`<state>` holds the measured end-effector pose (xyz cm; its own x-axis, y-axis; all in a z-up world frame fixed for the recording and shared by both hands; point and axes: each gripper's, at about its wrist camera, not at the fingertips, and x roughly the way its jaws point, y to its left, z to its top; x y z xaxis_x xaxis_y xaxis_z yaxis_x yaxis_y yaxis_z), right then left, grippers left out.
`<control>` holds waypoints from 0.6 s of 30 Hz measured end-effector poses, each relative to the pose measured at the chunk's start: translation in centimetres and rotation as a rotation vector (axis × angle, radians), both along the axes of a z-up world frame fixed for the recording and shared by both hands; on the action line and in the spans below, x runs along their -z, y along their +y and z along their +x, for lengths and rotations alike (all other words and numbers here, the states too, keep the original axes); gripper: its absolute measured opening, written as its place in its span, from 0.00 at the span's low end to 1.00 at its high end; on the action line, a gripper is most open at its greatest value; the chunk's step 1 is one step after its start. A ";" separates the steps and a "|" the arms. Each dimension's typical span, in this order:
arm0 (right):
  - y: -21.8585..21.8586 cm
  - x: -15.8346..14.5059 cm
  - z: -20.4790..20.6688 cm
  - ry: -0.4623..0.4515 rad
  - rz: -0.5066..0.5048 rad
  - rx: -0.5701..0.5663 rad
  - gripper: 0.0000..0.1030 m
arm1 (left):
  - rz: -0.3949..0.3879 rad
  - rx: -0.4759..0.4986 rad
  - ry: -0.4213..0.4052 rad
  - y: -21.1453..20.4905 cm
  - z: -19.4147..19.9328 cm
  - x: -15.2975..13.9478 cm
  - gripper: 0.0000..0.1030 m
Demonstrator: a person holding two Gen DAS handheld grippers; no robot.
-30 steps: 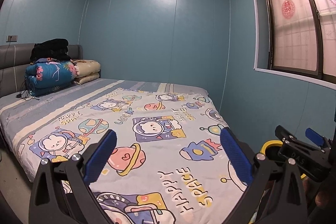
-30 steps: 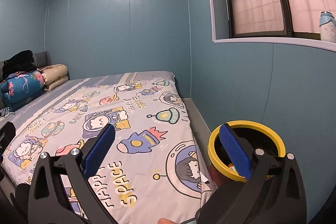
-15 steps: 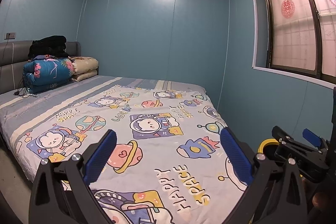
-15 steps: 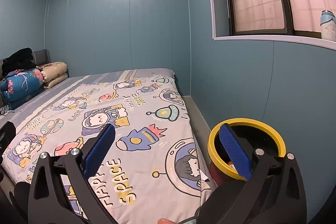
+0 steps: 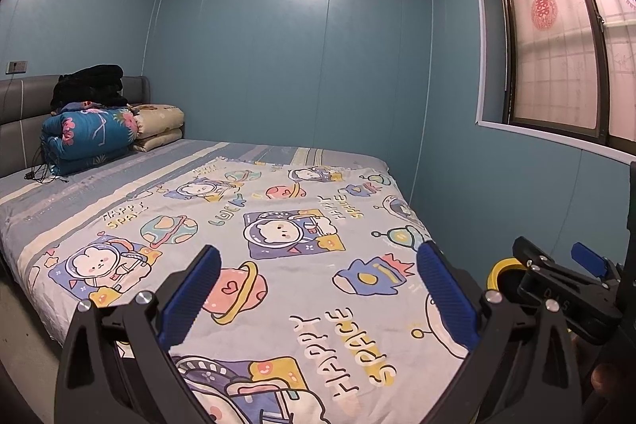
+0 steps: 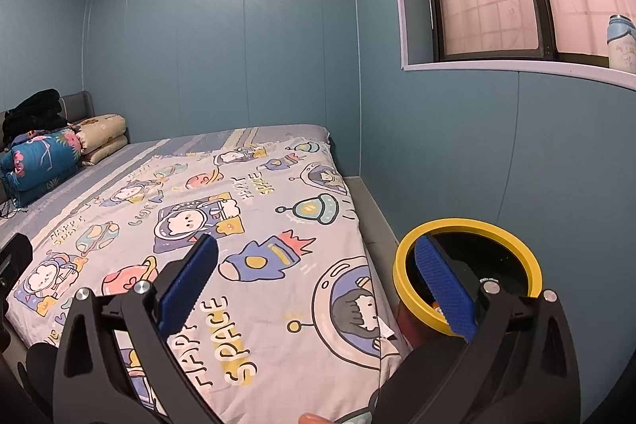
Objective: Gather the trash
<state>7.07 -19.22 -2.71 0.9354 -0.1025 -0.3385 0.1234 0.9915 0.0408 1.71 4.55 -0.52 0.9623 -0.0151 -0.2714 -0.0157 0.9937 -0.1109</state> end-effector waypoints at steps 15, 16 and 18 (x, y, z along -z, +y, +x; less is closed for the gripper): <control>-0.2 0.4 0.0 0.009 0.006 0.000 0.92 | 0.004 0.010 0.007 -0.1 0.1 0.2 0.92; -0.2 0.4 0.0 0.008 0.006 0.001 0.92 | 0.009 0.010 0.006 -0.2 0.0 0.2 0.92; -0.2 0.4 0.0 0.010 0.006 -0.001 0.92 | 0.015 0.010 0.009 -0.3 0.1 0.3 0.92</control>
<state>7.10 -19.40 -3.14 0.9320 -0.0998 -0.3484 0.1231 0.9914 0.0453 1.85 4.20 -0.78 0.9598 -0.0209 -0.2800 -0.0064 0.9953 -0.0962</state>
